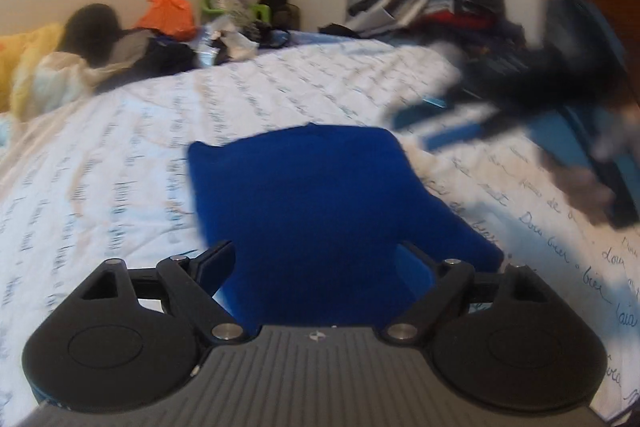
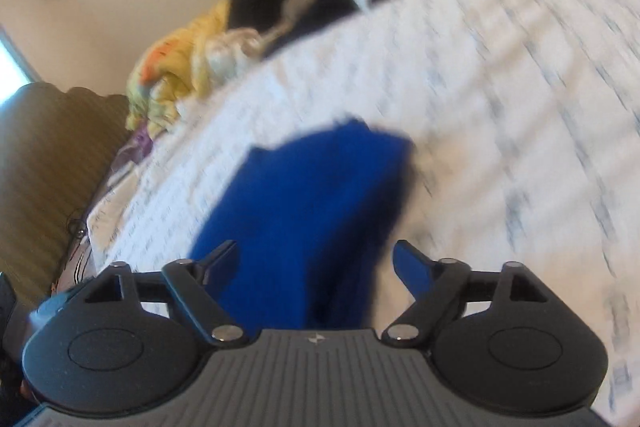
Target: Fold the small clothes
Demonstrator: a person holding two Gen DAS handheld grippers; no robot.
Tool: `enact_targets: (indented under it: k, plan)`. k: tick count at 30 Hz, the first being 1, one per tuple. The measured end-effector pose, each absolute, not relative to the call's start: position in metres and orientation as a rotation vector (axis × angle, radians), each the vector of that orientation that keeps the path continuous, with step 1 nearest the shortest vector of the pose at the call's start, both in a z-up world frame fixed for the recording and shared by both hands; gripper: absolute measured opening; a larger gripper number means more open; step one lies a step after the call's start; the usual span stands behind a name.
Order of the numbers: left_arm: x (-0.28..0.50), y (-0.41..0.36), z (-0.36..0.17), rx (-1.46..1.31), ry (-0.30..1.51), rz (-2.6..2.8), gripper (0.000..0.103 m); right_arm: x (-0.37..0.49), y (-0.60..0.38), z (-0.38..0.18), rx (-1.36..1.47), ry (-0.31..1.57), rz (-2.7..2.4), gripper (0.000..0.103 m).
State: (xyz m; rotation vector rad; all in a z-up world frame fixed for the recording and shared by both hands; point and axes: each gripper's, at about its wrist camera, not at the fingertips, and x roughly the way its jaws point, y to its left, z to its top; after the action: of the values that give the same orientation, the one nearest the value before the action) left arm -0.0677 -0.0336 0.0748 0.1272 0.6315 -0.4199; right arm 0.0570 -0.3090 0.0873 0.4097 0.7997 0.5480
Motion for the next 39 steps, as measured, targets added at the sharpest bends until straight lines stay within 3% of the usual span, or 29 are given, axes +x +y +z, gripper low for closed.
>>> enact_targets:
  k: [3,5,7,10,16,18,20,25,29,31,32,35,39]
  plan:
    - [-0.041,-0.055,0.038,0.154,0.77,-0.416,0.083,0.1,-0.269,0.074,0.3,0.836,0.557,0.084]
    - [-0.045,-0.055,0.029,0.152,0.714,-0.432,0.089,0.124,-0.256,0.049,0.174,0.902,0.494,0.083]
    - [-0.046,-0.055,0.028,0.147,0.711,-0.428,0.089,0.13,-0.262,0.042,0.107,0.839,0.515,0.083]
    - [-0.047,-0.052,0.028,0.144,0.715,-0.431,0.09,0.144,-0.257,0.053,0.086,0.908,0.481,0.083]
    - [-0.046,-0.054,0.027,0.142,0.705,-0.435,0.093,0.058,-0.264,0.081,0.048,0.81,0.546,0.083]
    - [-0.045,-0.056,0.026,0.145,0.707,-0.434,0.095,0.052,-0.259,0.058,-0.028,0.877,0.528,0.083]
    - [-0.043,-0.058,0.027,0.144,0.712,-0.429,0.095,0.048,-0.255,0.034,-0.108,0.777,0.537,0.084]
    - [-0.043,-0.058,0.028,0.145,0.718,-0.427,0.095,0.058,-0.248,0.052,-0.021,0.839,0.476,0.084]
    - [-0.044,-0.058,0.026,0.147,0.709,-0.426,0.097,0.028,-0.229,0.061,-0.028,0.768,0.531,0.085]
    - [-0.043,-0.06,0.026,0.154,0.709,-0.428,0.098,0.038,-0.207,0.035,-0.061,0.845,0.534,0.085]
    - [-0.042,-0.06,0.027,0.155,0.712,-0.43,0.097,0.047,-0.184,0.021,-0.111,0.765,0.546,0.085]
    - [-0.053,-0.051,0.039,0.148,0.695,-0.393,0.087,0.052,-0.186,0.029,-0.027,0.797,0.518,0.086]
    - [-0.082,-0.011,0.053,0.015,0.657,-0.344,0.095,0.021,-0.206,0.063,0.078,0.761,0.521,0.086]
